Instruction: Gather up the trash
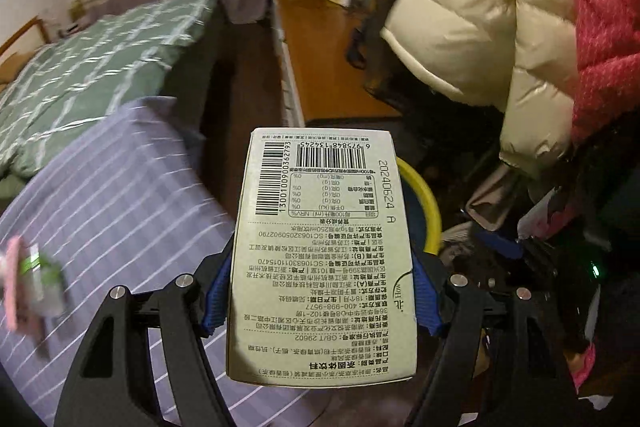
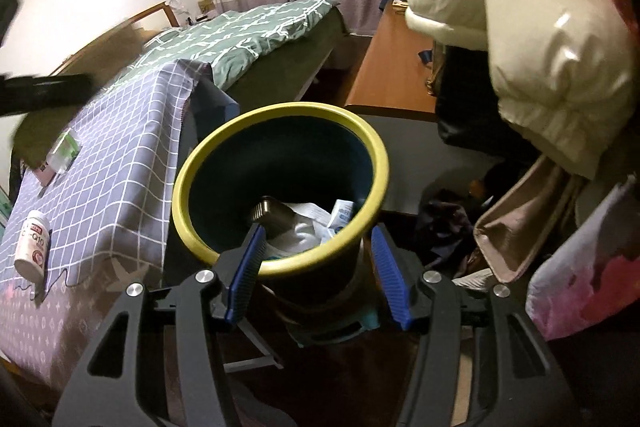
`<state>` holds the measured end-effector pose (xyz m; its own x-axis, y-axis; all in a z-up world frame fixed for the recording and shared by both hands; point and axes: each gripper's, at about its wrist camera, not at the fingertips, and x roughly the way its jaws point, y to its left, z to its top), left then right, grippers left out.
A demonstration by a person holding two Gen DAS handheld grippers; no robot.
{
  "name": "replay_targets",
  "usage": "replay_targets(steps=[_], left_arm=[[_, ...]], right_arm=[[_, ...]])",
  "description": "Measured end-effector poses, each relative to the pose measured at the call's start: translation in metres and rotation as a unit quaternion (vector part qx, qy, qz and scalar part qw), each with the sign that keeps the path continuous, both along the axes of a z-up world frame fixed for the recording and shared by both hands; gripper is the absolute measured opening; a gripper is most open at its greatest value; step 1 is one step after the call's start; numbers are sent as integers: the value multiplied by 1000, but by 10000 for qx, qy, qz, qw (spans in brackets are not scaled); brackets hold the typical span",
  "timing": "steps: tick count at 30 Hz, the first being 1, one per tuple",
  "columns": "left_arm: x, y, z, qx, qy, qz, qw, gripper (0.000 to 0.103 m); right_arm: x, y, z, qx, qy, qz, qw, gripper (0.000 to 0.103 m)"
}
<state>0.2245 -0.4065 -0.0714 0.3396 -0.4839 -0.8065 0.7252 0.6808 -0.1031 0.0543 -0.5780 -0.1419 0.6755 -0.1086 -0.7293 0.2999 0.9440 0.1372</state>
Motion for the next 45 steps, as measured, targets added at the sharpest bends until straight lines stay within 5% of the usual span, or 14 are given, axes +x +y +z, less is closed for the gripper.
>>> replay_targets(steps=[6,8,10,16,24,31,36,45], left_arm=[[13,-60,-27,209,103,-31,9997,72],[17,-72,-32,206,8,-8,9998,81],[20,-76,-35,150,-76,63,9998,88],[24,-60,-18,-91,-154,186,9997,89],[17,31,28,-646,-453,654,9947,98],[12,134,38,-831,-664,1387,9846,98],[12,214,30,-825,-763,2074,9718,98],[20,363,-16,-718,-747,3359,9362,98]], right_arm=[[-5,-7,-4,106,-25,12,9999,53],[-7,-9,-7,146,-21,9,9999,53],[-6,-10,-8,177,-19,7,9998,53],[-5,-9,-10,274,-20,34,9996,53],[5,11,-12,301,37,252,9992,53],[15,40,-1,192,13,538,9984,53],[25,69,7,94,21,791,9968,53],[42,140,25,-69,-5,1485,9889,53]])
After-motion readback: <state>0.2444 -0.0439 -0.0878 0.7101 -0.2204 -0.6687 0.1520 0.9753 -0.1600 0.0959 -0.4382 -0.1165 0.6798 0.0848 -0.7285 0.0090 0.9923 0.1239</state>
